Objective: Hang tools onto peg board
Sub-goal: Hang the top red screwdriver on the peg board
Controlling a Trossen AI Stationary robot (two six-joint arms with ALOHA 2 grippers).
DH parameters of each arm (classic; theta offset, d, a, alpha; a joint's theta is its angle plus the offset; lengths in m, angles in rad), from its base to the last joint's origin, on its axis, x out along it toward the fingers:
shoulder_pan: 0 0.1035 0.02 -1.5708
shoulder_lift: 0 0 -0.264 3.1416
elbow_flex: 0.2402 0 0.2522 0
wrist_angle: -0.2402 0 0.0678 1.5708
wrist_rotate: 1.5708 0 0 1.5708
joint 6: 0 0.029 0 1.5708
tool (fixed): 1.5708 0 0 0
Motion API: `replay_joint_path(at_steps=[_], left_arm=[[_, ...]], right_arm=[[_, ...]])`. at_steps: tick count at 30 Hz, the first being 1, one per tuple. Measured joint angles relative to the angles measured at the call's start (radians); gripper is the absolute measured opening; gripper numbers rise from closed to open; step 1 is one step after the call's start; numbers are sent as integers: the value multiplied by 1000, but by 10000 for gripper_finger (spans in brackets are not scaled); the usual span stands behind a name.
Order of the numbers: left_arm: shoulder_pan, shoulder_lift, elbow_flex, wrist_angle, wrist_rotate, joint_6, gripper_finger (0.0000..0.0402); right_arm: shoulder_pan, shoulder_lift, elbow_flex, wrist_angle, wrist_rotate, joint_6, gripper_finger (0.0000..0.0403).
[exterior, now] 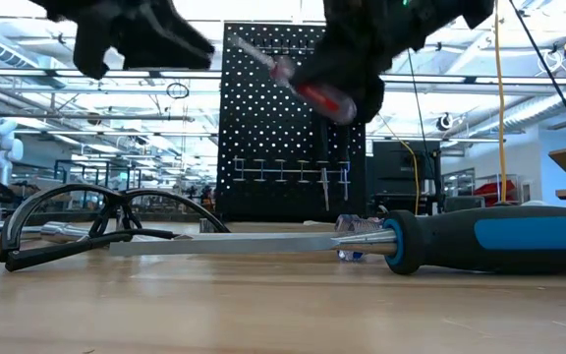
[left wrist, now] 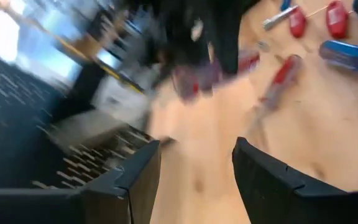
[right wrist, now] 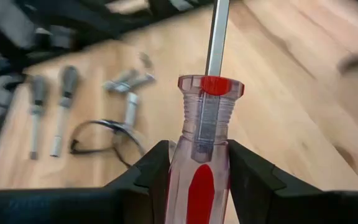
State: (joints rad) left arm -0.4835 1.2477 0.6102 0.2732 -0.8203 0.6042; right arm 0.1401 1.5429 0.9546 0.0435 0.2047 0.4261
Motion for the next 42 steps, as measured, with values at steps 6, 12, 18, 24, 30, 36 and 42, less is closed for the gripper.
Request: replay_joint_path(at_steps=[6, 12, 18, 24, 30, 36, 42], left_arm=[[-30, 129, 1, 230, -75, 516, 200], [49, 270, 0, 394, -91, 750, 200], [96, 375, 8, 665, -88, 1014, 200], [136, 406, 67, 660, -46, 1044, 200], [166, 412, 74, 639, -12, 1050, 200], [170, 412, 74, 597, -15, 993, 200], [168, 412, 74, 600, -26, 946, 153]], right_arm=[[-38, 0, 0, -41, -23, 98, 120], [-38, 6, 0, -39, -87, 113, 120], [-19, 6, 0, -41, -111, 114, 120], [-21, 6, 0, -40, -131, 114, 120], [-20, 6, 0, -33, -159, 113, 120], [-13, 6, 0, -36, -160, 109, 129], [-14, 6, 0, -39, -158, 94, 128]])
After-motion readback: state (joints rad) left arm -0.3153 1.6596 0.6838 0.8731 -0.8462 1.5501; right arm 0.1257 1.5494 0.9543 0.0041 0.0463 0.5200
